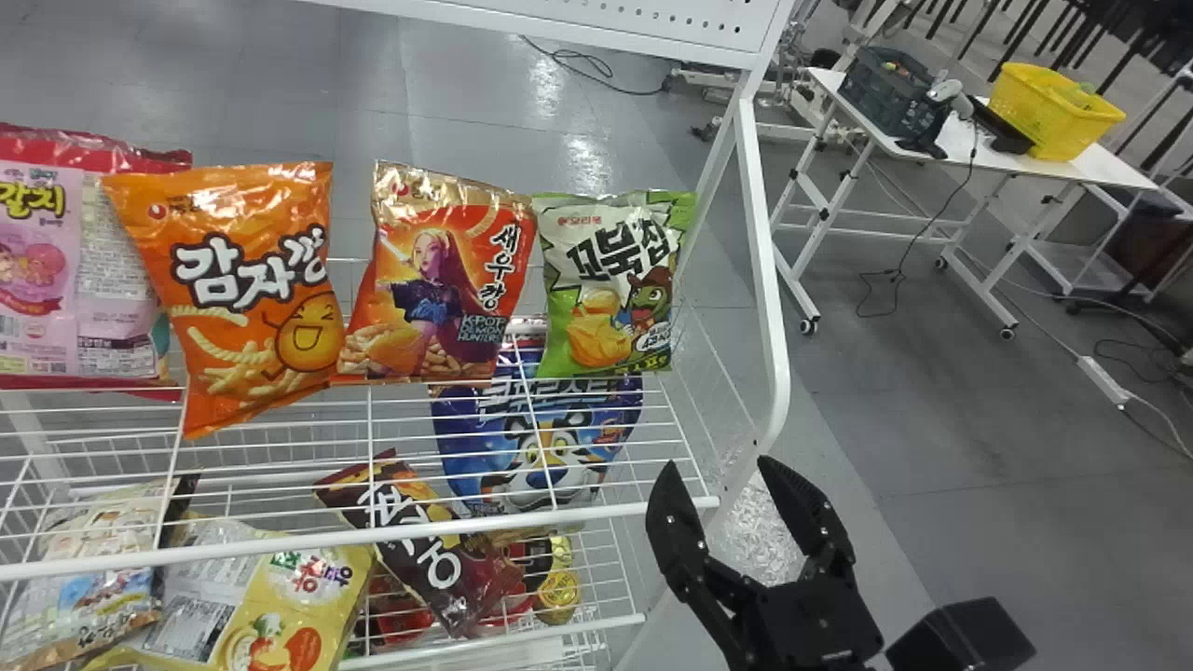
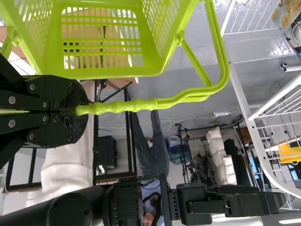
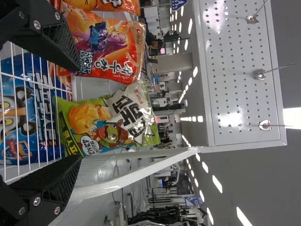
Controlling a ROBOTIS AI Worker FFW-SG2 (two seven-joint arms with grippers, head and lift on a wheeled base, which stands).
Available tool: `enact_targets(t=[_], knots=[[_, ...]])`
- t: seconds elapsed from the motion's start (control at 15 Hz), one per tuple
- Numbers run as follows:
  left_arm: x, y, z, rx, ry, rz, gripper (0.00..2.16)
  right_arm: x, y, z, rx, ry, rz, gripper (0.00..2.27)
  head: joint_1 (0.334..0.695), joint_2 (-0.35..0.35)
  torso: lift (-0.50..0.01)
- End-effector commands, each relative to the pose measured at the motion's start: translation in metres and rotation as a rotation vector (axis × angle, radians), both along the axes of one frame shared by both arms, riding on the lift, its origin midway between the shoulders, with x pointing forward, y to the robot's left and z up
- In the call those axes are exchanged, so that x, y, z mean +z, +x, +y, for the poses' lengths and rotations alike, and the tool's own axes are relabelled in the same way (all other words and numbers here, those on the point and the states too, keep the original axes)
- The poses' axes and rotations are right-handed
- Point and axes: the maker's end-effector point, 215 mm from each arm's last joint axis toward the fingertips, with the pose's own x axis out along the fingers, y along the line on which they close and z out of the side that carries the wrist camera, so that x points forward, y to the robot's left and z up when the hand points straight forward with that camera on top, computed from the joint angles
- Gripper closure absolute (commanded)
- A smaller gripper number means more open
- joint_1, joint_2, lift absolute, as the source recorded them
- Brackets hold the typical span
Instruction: Hold basket handle with left hand then pick Gkobukchip with right hand and place into basket
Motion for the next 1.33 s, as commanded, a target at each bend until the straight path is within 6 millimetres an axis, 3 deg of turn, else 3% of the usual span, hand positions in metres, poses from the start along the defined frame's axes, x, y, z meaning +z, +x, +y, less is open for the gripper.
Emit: enact_targets(t=[0.0, 0.67, 1.0, 1.27], knots=[[0.002, -0.001, -0.001, 0.0, -0.005, 0.001, 2.11, -0.002, 0.002, 0.002, 0.003, -0.001, 0.0, 0.17, 0.695, -0.35, -0.031], [0.009, -0.003, 0.001, 0.005, -0.004, -0.015, 2.11, -0.004, 0.018, 0.014, 0.018, -0.005, -0.018, 0.17, 0.695, -0.35, -0.031], [0.006, -0.002, 0.004, 0.01, 0.005, -0.013, 2.11, -0.028, 0.066, 0.04, 0.039, -0.042, 0.036, 0.16, 0.695, -0.35, -0.031], [0.0, 0.001, 0.007, 0.015, 0.032, -0.014, 2.11, -0.047, 0.103, 0.045, 0.038, -0.056, 0.071, 0.16, 0.695, -0.35, -0.031]])
